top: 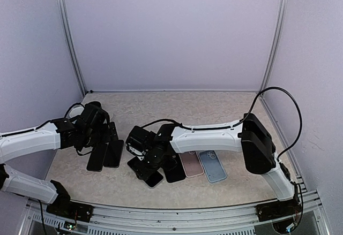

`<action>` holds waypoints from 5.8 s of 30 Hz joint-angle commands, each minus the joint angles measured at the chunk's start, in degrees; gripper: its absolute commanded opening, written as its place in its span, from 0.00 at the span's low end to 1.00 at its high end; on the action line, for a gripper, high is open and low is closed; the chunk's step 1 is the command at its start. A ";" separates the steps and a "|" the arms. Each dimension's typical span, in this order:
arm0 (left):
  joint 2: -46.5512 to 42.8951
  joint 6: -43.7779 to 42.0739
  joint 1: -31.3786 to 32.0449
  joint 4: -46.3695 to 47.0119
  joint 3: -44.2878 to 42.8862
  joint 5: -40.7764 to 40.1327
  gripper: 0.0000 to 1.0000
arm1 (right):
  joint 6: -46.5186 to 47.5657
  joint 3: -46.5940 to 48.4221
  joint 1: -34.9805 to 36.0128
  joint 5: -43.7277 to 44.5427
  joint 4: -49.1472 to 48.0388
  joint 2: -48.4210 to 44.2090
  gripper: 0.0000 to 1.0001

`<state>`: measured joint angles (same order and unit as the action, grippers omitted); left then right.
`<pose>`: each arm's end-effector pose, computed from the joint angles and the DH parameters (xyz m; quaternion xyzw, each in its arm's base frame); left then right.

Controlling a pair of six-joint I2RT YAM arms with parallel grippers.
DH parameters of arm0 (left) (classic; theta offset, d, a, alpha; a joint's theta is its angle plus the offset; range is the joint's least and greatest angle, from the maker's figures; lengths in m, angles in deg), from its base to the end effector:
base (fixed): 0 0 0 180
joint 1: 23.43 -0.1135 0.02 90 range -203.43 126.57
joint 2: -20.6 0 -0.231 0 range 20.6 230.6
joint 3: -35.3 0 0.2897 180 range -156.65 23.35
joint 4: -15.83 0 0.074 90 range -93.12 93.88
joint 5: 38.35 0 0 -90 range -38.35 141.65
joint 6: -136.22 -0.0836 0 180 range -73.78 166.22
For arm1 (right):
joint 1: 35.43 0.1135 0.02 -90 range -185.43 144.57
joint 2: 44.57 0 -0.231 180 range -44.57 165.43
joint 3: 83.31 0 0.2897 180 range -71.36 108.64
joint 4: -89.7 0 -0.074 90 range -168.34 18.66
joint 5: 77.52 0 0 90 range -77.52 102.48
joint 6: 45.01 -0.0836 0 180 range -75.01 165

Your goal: Put the phone into the phone case

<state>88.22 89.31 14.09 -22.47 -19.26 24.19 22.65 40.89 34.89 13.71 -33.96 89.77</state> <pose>0.2668 -0.1563 0.1459 -0.1230 0.9118 -0.0371 0.3900 0.1800 0.4980 0.0832 -0.3960 0.8953 0.1402 0.1483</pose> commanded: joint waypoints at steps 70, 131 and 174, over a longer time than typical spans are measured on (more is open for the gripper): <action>12.75 -1.17 9.42 -0.37 -11.36 -6.02 0.99 | -15.54 -61.79 -14.87 10.02 -16.27 -43.95 0.36; 18.76 -3.86 12.13 1.38 -18.51 -3.53 0.99 | -17.63 -61.62 -14.36 9.10 -7.72 -42.37 0.44; 53.82 1.64 16.91 69.30 -23.22 39.37 0.51 | -2.24 -70.27 -16.54 10.98 -44.20 -47.98 0.36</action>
<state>140.68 90.99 31.71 40.78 -43.11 60.30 19.11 -29.27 18.80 24.70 -74.40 42.19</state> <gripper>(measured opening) 0.611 0.745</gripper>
